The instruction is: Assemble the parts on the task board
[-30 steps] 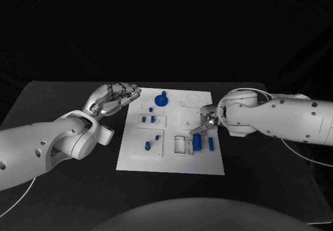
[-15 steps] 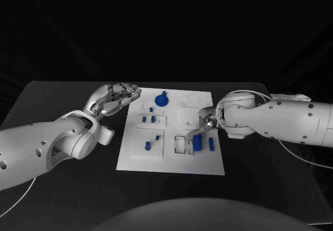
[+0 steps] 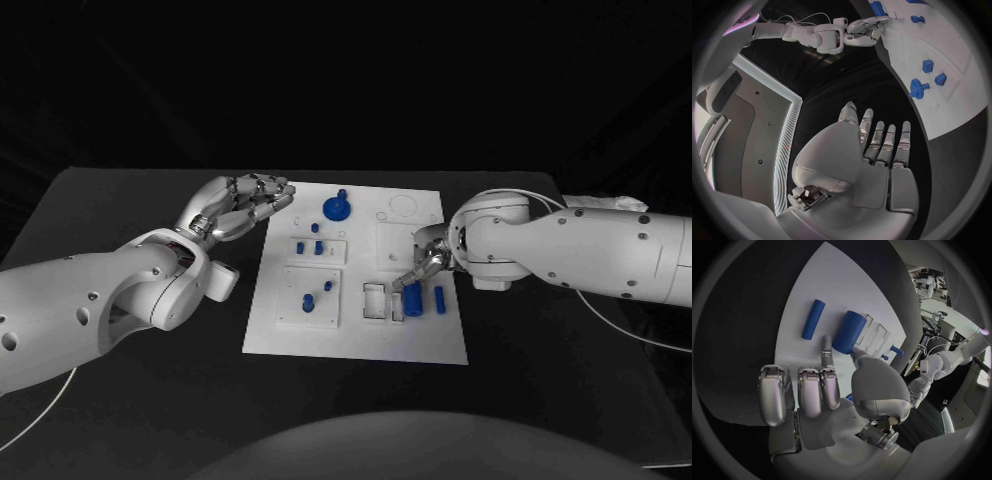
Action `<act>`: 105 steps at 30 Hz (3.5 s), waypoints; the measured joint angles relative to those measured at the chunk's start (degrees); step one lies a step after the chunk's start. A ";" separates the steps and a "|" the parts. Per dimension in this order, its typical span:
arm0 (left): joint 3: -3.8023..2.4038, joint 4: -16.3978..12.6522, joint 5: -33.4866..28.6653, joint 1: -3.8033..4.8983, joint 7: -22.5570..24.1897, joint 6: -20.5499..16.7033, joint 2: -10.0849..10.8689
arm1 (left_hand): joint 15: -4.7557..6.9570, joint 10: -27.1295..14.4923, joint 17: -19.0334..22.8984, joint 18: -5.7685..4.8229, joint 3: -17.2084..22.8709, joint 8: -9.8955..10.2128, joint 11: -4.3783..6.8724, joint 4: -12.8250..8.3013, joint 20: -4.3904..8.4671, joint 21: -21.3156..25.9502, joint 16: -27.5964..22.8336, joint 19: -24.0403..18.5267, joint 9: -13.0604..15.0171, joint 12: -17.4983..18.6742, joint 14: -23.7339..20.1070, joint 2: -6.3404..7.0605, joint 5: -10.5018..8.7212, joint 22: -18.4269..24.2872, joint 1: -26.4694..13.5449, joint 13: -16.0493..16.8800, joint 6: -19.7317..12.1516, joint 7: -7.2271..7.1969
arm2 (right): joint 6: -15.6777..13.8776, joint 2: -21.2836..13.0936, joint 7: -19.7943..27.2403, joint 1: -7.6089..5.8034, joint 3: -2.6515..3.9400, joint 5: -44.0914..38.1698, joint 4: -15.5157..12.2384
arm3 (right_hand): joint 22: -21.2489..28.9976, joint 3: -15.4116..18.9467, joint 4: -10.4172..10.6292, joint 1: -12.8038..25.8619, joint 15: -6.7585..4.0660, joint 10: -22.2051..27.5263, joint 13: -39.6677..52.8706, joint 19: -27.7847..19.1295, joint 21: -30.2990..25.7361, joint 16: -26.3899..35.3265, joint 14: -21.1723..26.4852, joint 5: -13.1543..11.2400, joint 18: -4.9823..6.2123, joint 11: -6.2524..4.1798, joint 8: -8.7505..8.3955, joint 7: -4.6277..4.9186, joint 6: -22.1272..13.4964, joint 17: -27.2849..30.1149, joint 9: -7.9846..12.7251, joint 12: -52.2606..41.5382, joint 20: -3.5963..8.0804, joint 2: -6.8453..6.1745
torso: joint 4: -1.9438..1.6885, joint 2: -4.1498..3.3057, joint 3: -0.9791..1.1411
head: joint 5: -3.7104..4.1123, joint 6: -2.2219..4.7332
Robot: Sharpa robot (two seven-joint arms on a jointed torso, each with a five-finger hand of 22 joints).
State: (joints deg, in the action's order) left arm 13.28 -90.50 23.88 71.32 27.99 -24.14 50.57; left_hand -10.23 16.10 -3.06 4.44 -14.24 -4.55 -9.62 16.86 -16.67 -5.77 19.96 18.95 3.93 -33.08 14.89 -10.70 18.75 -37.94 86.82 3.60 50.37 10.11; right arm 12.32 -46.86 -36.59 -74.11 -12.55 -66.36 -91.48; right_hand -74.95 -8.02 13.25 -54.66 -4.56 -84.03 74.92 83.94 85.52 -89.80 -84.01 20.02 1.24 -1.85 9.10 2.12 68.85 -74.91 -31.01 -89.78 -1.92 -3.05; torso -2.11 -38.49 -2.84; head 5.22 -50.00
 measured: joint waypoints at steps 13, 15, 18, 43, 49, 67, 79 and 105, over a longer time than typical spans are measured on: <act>0.00 0.09 0.19 -0.02 -0.43 0.08 0.03 | -0.21 0.19 0.00 0.00 -0.12 -0.22 -0.19 -0.13 0.00 0.00 0.22 0.00 -0.01 0.00 0.21 -0.24 0.66 0.00 0.24 0.00 0.00 0.00 | -0.80 -0.49 0.05 0.20 -0.12 1.73 -0.18 | 0.01 -2.24 -0.75 -2.53 -0.90 0.08 0.00 0.09 -0.77 0.00 0.08 14.38 0.01 -1.14 6.41 -0.80 -3.07 0.00 -15.51 0.00 0.91 -1.19 | -0.01 0.00 0.00 | -0.52 0.00; 0.00 0.13 0.22 -0.02 -0.48 0.09 0.04 | -0.21 0.19 0.01 0.00 -0.13 -0.22 -0.19 -0.13 0.00 0.00 0.22 0.00 -0.01 0.00 0.21 -0.24 0.66 0.00 0.24 0.00 0.00 0.00 | -1.21 -0.69 0.05 0.20 -0.15 2.24 -0.27 | 0.01 -2.24 -0.75 -2.53 -1.10 -0.01 0.00 0.09 -0.77 0.00 -0.12 14.38 0.01 -1.23 6.41 -0.74 -3.18 -0.01 -16.33 0.00 0.91 -1.19 | 0.00 0.00 0.00 | -0.73 0.00; 0.00 0.16 0.24 -0.03 -0.52 0.10 0.06 | -0.21 0.19 0.01 0.01 -0.12 -0.22 -0.19 -0.13 0.00 0.00 0.22 0.00 -0.01 0.00 0.21 -0.28 0.88 0.00 0.62 0.00 0.00 0.00 | -1.67 -1.04 0.05 0.04 -0.23 3.16 -0.38 | 0.01 -2.45 -0.54 -2.53 -1.11 -0.01 -0.01 0.09 -0.77 0.00 -0.12 14.38 0.00 -1.23 6.61 -0.77 -3.41 -0.04 -16.77 0.00 0.91 -1.19 | 0.00 0.01 0.00 | -1.06 0.00; 0.00 0.54 0.30 -0.06 -1.02 0.26 -0.04 | -0.21 0.19 0.01 0.00 -0.12 -0.22 -0.18 -0.12 0.00 0.00 0.53 0.00 -0.02 0.00 0.21 -0.22 0.88 0.00 0.69 -0.01 -0.01 -0.01 | -3.49 1.69 -0.38 -3.17 -0.19 16.94 0.34 | 0.03 -2.96 -0.04 -2.51 -1.10 -0.01 -0.01 0.08 -2.54 0.00 -0.12 13.35 0.01 -1.22 6.62 -0.27 -5.24 -0.03 -18.82 0.00 0.91 -1.19 | 0.00 0.05 -0.03 | -1.80 0.00; 0.00 0.60 0.32 -0.07 -1.16 0.36 -0.28 | -0.21 0.18 0.01 0.00 -0.12 -0.22 -0.18 -0.12 0.00 0.00 0.53 0.00 -0.03 0.00 0.21 -0.22 0.88 0.01 0.69 -0.01 -0.01 -0.01 | -3.36 3.60 -0.72 -3.26 -0.20 18.55 1.08 | 0.03 -3.25 -0.04 -1.96 -1.10 0.01 -0.01 0.08 -4.04 0.00 -0.12 10.77 0.01 -1.22 6.03 -0.48 -7.14 -0.03 -19.57 0.00 0.91 -0.64 | -0.01 0.06 -0.07 | -1.94 0.00; 0.00 0.04 0.64 -0.08 -1.33 0.82 0.00 | -0.41 0.18 -0.04 0.00 -0.12 -0.21 -0.18 -0.12 0.00 0.00 0.89 0.00 -0.03 0.00 0.82 -0.45 1.09 0.01 0.91 -0.01 -0.01 -0.01 | -3.22 6.22 -1.22 -2.80 -0.08 19.97 3.36 | 0.04 -7.12 -3.45 -0.81 -0.66 -0.02 -0.01 -0.14 -6.00 0.00 -0.12 6.45 0.92 -0.38 3.52 0.25 -9.00 -0.02 -18.89 0.00 0.69 -0.30 | -0.04 -0.01 -0.01 | -2.80 0.00; 0.00 0.05 0.83 -0.08 -1.50 0.97 0.03 | -0.41 0.18 -0.08 0.00 -0.12 -0.21 -0.18 -0.12 0.00 0.00 0.89 0.00 -0.03 0.00 0.82 -0.45 1.09 0.01 0.91 -0.01 -0.01 -0.01 | -3.06 5.98 -1.36 -2.50 -0.06 19.67 3.00 | 0.05 -7.59 -3.93 -0.66 -0.45 -0.02 -0.01 -0.34 -6.48 0.00 0.09 6.12 0.92 -0.38 3.24 0.52 -9.26 -0.01 -18.77 0.00 0.49 -0.45 | 0.03 0.01 0.00 | -2.99 0.00; 0.00 0.16 0.91 -0.08 -2.55 1.31 0.01 | -0.62 0.20 -0.07 0.01 -0.12 -0.21 -0.20 -0.12 0.00 -0.22 1.11 0.00 -0.03 0.00 1.02 -0.45 1.09 0.01 0.91 -0.01 -0.01 -0.01 | -2.74 5.30 -1.63 -2.10 -0.20 19.22 2.12 | 0.01 -2.18 1.81 6.70 0.16 0.00 -0.02 -0.64 -8.21 0.00 -0.12 -14.14 0.91 0.42 -0.77 0.83 -8.55 0.00 -15.10 0.00 -0.25 1.51 | -0.01 0.01 -0.01 | -3.32 0.01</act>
State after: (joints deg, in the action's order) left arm 13.28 -90.34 24.78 71.23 25.44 -22.82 50.58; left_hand -10.85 16.30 -3.13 4.45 -14.36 -4.77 -9.82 16.73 -16.67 -5.99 21.07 18.95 3.90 -33.08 15.91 -11.15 19.84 -37.93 87.74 3.59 50.36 10.10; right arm 9.59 -41.56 -38.22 -76.21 -12.75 -47.14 -89.37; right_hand -74.94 -10.20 15.06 -47.95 -4.40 -84.03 74.90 83.30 77.31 -89.80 -84.12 5.88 2.16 -1.42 8.33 2.95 60.31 -74.91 -46.11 -89.78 -2.17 -1.53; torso -2.11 -38.49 -2.85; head 1.90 -50.00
